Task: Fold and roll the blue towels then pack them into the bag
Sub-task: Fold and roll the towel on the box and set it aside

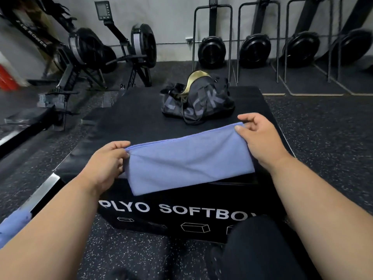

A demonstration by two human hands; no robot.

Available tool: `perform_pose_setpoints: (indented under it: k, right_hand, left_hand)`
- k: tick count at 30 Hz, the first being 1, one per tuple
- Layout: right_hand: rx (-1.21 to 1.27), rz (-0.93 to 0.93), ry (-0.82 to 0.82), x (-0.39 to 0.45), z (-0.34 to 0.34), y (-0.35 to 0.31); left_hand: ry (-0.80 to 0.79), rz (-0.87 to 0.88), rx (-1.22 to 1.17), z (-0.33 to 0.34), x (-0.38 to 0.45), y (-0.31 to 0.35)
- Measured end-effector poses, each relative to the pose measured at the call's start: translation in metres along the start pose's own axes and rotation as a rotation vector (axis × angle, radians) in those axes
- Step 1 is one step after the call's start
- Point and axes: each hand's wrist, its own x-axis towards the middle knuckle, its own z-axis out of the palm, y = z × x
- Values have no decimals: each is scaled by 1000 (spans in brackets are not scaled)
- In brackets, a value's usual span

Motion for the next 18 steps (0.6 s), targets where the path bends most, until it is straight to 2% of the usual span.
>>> perform_pose_setpoints:
  k: [3, 4, 7, 10, 12, 15, 18]
  right_hand:
    - [-253, 20, -68, 54, 22, 12]
    - [-343, 36, -96, 66, 31, 18]
    - [-584, 11, -185, 74, 65, 36]
    - [-737, -127, -398, 61, 106, 63]
    - [-862, -105, -535, 51, 122, 85]
    - [-1079, -89, -569, 44, 125, 109]
    - [-1127, -116, -566, 42, 120, 112]
  left_hand:
    - [77, -27, 93, 5, 41, 2]
    - [115, -24, 194, 6, 56, -2]
    - [124, 43, 713, 23, 74, -16]
    - [-4, 274, 868, 76, 68, -32]
    - [-131, 390, 1019, 114, 60, -40]
    - [-236, 303, 1243, 137, 57, -62]
    - [-259, 271, 1345, 127, 60, -78]
